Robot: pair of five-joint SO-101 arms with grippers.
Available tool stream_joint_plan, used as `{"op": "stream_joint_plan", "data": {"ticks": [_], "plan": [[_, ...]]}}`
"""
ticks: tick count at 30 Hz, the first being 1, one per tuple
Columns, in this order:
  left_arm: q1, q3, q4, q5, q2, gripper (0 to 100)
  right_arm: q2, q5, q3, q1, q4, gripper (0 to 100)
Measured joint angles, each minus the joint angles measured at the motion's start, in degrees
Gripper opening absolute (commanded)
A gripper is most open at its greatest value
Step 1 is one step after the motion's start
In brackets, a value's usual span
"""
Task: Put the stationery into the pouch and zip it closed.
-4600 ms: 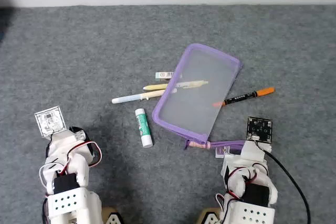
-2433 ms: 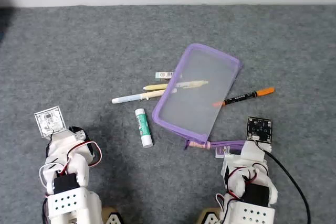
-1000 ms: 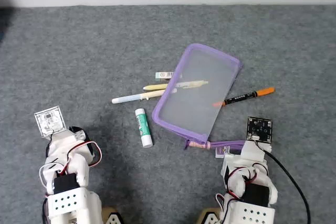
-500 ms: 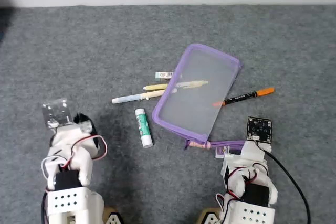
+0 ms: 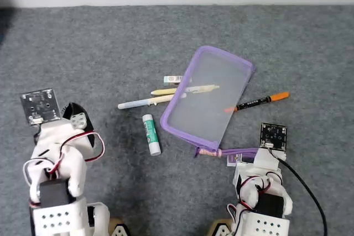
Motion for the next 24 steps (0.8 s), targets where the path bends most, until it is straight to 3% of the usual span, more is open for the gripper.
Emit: {"op": "stream_joint_plan", "data": {"ticks": [7,14,24], "plan": [[0.09,-3.69,5.71,0.00,0.00,2,0.00,0.00,0.00,-0.18,0.00,0.9],[0.18,-11.25,14.07,-0.26,-0.09,2,0.00,0.00,0.00,-5.54,0.00,0.9],[0.18,-13.71,14.95,-0.26,-0.09,2,0.00,0.00,0.00,-6.42,0.00,0.9]]}}
